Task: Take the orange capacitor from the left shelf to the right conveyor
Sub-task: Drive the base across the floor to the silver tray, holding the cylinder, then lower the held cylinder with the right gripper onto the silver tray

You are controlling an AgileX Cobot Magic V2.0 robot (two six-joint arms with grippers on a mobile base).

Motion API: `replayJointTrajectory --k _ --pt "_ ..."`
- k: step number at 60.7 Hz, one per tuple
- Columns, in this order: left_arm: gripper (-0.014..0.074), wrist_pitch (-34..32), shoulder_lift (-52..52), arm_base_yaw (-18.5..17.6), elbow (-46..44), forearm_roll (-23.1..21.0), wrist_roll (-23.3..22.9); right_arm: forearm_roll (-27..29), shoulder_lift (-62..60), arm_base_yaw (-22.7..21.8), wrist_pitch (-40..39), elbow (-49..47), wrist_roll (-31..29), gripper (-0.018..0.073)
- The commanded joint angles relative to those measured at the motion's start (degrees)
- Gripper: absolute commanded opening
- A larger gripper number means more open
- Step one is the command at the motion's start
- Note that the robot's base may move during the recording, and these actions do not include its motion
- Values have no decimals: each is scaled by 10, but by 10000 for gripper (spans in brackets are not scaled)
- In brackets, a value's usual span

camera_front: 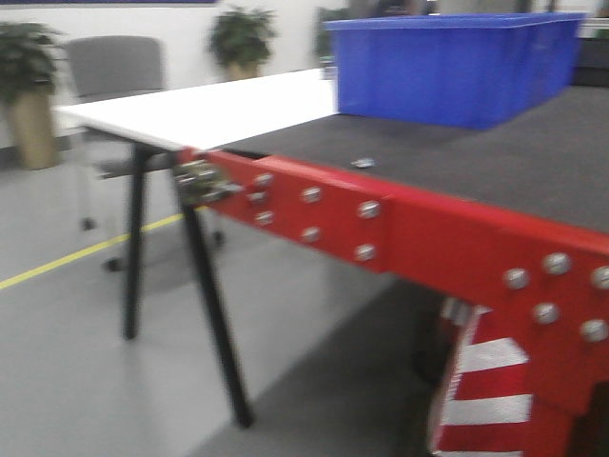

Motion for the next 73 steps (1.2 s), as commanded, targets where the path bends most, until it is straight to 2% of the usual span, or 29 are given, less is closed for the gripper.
replayJointTrajectory --k 1,73 --pt "-105 -47 6 -3 -4 0 0 -8 7 0 -51 -16 -4 46" --pt "-105 -47 6 -3 -4 0 0 -8 7 0 -62 -16 -3 46"
